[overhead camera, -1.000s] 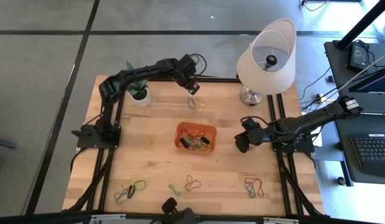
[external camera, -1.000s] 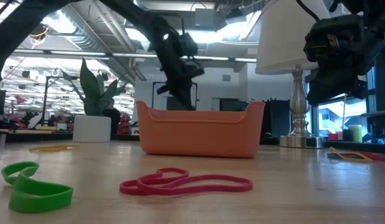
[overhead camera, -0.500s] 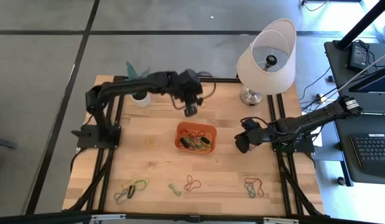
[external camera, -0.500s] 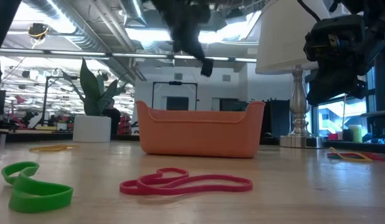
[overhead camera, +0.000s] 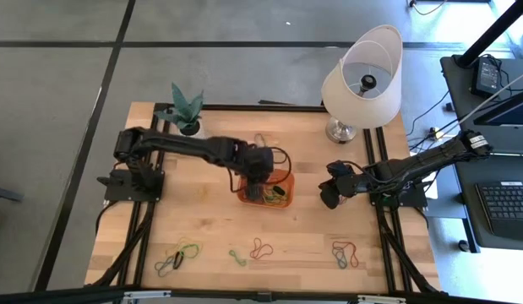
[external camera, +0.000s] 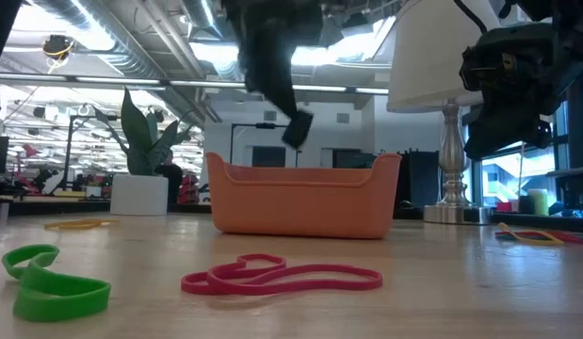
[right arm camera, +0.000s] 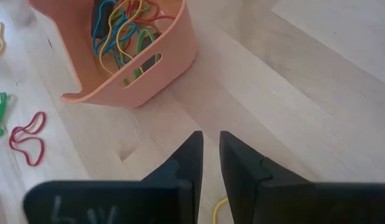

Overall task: Pick and place rubber bands into bin
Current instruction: Put the black rubber band into the orange bin, then put the red rubber band into the orange bin

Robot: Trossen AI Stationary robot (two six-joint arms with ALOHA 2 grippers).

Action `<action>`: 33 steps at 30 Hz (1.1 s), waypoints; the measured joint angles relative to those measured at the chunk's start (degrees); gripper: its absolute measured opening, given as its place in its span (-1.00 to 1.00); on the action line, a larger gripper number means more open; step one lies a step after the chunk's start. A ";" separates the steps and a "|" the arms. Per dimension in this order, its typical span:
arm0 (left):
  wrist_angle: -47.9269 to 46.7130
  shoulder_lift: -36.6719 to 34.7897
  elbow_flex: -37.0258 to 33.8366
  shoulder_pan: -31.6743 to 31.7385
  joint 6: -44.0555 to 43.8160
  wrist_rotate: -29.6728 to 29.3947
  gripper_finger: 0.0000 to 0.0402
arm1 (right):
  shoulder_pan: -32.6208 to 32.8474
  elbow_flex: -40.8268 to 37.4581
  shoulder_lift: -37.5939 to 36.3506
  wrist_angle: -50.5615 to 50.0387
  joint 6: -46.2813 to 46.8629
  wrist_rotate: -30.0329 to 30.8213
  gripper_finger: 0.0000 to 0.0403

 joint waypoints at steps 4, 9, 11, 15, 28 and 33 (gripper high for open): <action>4.84 0.01 -5.04 -0.93 -3.03 -0.20 -0.99 | -0.02 0.00 0.00 0.05 0.31 -0.02 -0.71; 12.06 0.04 -10.70 -1.19 -3.48 -2.55 -0.99 | -0.02 0.00 0.00 0.15 0.36 -0.02 -0.71; 14.64 0.04 -12.06 -1.15 -3.48 -3.00 -0.99 | -0.01 0.00 0.00 0.15 0.42 -0.02 -0.71; 18.27 0.04 -14.58 -1.18 -3.48 -2.98 -0.99 | -0.01 0.00 0.00 0.25 1.44 -0.04 -0.71; 18.80 0.04 -15.56 -1.15 -5.03 -0.02 -0.41 | -0.01 0.00 0.00 0.66 1.65 -0.04 -0.71; 18.62 -0.71 -15.56 -0.97 -7.16 1.38 -0.31 | -0.02 0.00 0.00 0.65 1.57 -0.04 -0.71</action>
